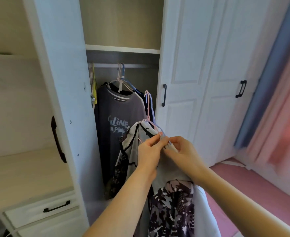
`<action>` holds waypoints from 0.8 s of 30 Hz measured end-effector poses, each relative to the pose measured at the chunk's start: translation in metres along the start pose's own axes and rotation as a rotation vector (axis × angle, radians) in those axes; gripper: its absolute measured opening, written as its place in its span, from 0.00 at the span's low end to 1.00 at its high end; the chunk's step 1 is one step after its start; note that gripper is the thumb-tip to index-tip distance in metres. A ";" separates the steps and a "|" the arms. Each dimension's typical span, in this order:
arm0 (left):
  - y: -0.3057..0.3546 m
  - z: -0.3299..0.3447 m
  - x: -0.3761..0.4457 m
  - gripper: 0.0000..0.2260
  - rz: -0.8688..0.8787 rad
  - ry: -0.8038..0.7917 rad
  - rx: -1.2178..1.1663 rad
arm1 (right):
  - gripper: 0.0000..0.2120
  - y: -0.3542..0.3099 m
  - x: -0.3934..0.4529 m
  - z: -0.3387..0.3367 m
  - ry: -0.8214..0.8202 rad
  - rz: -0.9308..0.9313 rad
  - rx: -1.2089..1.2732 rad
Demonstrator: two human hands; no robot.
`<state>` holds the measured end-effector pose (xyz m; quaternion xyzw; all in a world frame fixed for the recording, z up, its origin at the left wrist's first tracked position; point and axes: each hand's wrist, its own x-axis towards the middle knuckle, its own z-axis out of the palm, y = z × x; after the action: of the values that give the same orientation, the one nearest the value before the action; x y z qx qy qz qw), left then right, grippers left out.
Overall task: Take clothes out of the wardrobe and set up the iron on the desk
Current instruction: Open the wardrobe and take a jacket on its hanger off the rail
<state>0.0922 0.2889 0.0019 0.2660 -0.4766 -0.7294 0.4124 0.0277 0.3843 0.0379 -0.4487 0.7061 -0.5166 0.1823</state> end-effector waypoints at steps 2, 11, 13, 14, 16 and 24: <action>-0.001 0.003 -0.020 0.08 -0.037 0.006 0.035 | 0.10 0.003 -0.020 -0.003 0.021 0.010 -0.027; 0.007 0.010 -0.071 0.08 -0.143 0.060 -0.091 | 0.09 0.020 -0.098 -0.036 -0.042 -0.044 -0.125; 0.014 0.007 -0.079 0.06 -0.193 0.029 -0.234 | 0.12 0.025 -0.113 -0.046 -0.075 -0.058 -0.133; 0.018 0.005 -0.083 0.05 -0.213 -0.015 -0.299 | 0.14 0.028 -0.121 -0.051 -0.088 -0.064 -0.135; 0.024 0.005 -0.097 0.06 -0.255 -0.103 -0.392 | 0.15 0.031 -0.134 -0.062 -0.102 -0.072 -0.119; 0.021 0.022 -0.148 0.19 -0.276 -0.131 -0.479 | 0.18 0.032 -0.160 -0.089 -0.123 -0.112 -0.340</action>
<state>0.1590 0.4212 0.0291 0.1755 -0.2759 -0.8861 0.3286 0.0342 0.5684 0.0121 -0.5423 0.7446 -0.3710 0.1176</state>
